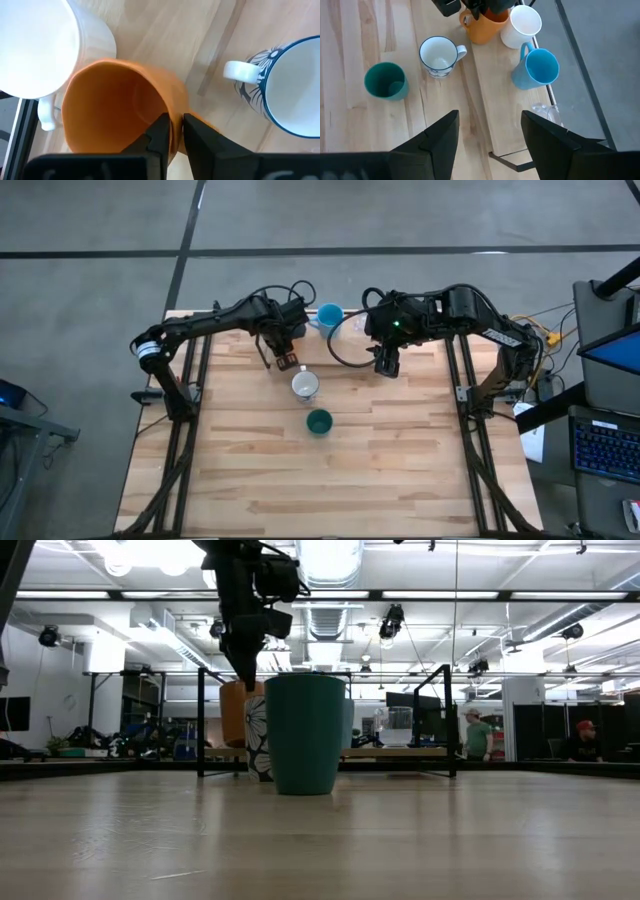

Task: Stack small to large cups/mugs on shelf
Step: Put the orange mug on the shelf

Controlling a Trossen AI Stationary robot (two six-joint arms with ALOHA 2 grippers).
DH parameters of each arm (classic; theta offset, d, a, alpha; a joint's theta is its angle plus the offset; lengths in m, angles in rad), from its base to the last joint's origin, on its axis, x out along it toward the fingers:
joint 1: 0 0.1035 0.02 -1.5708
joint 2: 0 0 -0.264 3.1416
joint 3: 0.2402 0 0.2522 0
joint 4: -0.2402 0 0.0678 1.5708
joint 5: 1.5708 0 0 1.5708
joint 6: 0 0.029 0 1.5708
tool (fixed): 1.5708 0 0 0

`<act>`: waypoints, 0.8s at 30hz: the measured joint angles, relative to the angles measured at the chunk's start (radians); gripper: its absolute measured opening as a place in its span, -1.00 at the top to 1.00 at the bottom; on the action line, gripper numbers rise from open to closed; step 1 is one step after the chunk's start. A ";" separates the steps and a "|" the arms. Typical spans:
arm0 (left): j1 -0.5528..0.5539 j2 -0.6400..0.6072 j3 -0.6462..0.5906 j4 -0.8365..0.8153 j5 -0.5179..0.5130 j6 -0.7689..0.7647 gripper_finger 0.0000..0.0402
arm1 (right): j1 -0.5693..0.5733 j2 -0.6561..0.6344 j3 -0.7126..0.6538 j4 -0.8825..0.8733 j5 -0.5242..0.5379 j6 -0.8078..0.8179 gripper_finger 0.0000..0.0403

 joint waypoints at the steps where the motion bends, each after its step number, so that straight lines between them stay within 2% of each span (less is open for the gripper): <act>1: 0.000 0.000 0.000 0.005 -0.002 0.000 0.80 | 0.000 0.000 0.000 0.000 0.000 0.001 -0.03; 10: 0.002 0.000 -0.022 0.034 -0.058 0.000 0.80 | 0.000 0.000 0.000 0.000 0.000 0.003 -0.03; 16: 0.002 0.000 -0.062 0.039 -0.039 -0.002 0.79 | 0.000 0.000 0.000 0.000 0.000 0.003 -0.03; 24: -0.002 -0.005 -0.025 0.033 0.014 -0.026 0.77 | -0.006 0.000 0.000 0.001 -0.001 0.003 -0.03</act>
